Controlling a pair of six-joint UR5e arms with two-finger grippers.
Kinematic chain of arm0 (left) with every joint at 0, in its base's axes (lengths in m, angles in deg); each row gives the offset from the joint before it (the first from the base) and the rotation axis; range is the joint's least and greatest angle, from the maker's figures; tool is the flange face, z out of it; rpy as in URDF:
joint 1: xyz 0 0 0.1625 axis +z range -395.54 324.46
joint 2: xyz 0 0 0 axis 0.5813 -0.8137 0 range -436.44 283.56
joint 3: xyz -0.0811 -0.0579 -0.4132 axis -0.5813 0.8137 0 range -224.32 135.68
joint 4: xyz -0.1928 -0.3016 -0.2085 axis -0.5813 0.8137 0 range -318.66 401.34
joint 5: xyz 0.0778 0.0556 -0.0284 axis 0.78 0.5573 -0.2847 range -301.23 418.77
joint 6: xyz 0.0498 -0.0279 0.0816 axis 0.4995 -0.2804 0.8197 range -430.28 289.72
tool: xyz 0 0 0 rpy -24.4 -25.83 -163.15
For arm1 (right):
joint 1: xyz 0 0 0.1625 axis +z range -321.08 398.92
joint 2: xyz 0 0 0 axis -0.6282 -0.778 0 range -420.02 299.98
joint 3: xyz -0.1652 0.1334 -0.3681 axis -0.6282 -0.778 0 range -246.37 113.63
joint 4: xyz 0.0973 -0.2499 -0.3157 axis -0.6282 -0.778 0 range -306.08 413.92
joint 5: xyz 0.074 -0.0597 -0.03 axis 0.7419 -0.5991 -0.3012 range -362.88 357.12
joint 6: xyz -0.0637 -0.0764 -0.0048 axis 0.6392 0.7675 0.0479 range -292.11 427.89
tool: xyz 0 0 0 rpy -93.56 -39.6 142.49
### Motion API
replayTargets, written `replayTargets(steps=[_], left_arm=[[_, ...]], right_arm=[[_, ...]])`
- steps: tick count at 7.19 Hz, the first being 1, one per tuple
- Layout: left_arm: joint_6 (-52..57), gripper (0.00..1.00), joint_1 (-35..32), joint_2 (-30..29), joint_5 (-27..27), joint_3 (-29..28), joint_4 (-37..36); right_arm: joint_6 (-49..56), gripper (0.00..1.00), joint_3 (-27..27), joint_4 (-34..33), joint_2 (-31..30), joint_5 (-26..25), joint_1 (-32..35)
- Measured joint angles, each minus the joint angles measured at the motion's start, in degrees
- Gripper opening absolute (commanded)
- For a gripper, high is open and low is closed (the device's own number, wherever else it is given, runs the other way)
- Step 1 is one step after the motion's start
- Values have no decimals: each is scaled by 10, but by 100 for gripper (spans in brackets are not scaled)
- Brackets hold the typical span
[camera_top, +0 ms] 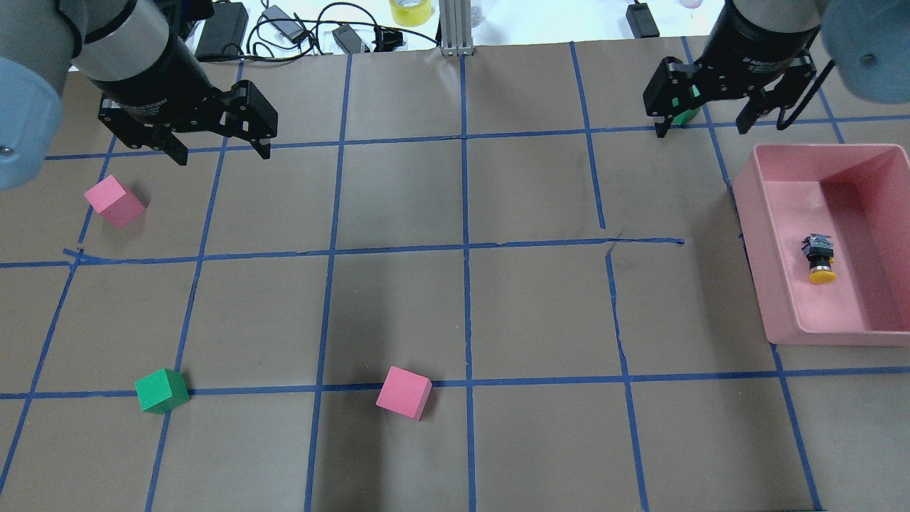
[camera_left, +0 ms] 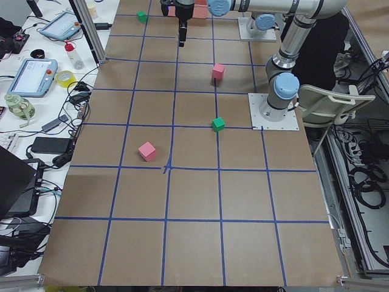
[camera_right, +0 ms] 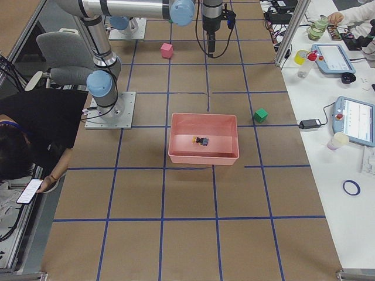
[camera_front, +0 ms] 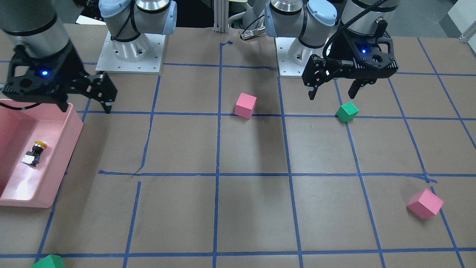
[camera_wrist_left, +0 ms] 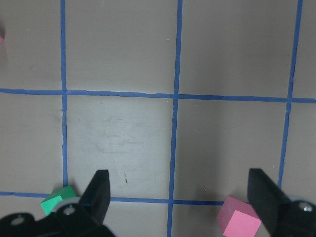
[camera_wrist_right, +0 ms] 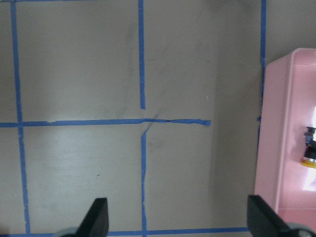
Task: Align button upright
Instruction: 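Move the right gripper over the pink tray toward the push-button switch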
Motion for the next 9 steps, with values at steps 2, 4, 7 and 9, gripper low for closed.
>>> replayTargets(steps=[2, 4, 7, 9], left_arm=[[0, 100, 0, 0, 0, 0, 0], [0, 100, 0, 0, 0, 0, 0], [0, 100, 0, 0, 0, 0, 0], [0, 100, 0, 0, 0, 0, 0]], right_arm=[[93, 93, 12, -14, 31, -2, -100], [164, 95, 56, -87, 52, -5, -173], [208, 96, 170, -273, 85, -7, -241], [213, 96, 198, -322, 106, -9, -256]])
